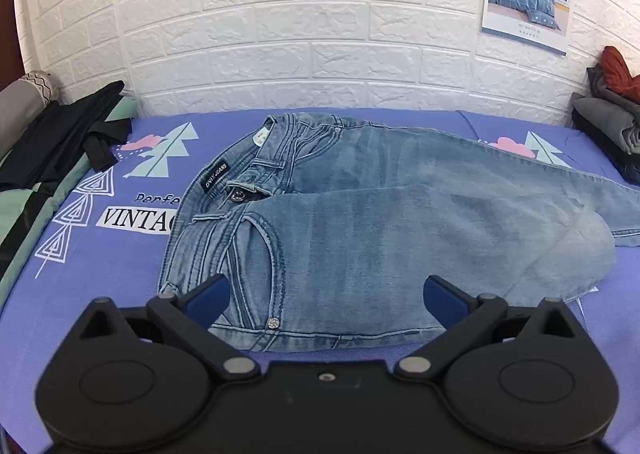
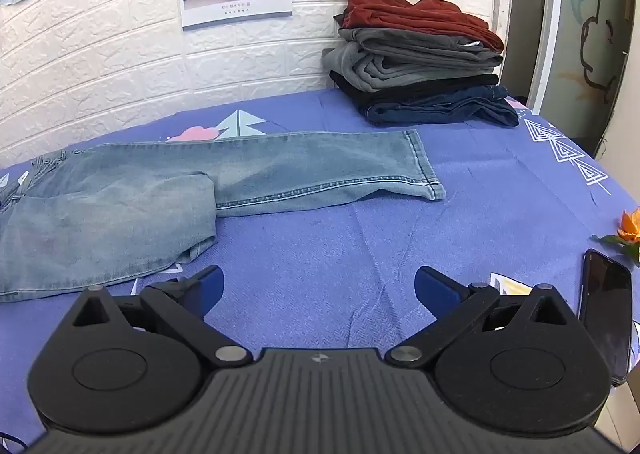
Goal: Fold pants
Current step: 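Move both tools toward the light-blue jeans on the bed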
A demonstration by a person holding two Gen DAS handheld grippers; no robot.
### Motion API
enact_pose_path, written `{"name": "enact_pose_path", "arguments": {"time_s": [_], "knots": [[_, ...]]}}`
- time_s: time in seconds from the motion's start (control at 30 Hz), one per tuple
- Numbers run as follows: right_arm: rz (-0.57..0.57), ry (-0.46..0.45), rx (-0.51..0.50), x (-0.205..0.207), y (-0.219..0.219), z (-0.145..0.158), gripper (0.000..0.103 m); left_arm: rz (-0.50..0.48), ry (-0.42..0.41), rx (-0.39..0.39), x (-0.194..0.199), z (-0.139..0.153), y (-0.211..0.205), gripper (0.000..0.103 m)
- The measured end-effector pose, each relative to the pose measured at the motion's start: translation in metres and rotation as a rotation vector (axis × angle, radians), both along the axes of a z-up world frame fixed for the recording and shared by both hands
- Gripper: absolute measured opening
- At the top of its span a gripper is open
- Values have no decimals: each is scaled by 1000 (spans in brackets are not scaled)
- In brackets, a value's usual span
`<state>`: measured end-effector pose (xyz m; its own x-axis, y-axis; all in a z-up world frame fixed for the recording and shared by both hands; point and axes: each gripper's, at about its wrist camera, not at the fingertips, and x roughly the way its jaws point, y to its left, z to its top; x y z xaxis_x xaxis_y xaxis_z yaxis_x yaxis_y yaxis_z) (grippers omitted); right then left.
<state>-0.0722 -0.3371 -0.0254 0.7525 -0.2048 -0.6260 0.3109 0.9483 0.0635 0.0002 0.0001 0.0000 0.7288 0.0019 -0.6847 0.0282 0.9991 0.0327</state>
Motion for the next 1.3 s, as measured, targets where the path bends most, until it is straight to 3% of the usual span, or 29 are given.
{"name": "enact_pose_path", "arguments": {"time_s": [1.3], "knots": [[11,18,21,9,-1,-8,103,14,25,-15,6,-6,-5,96]]}}
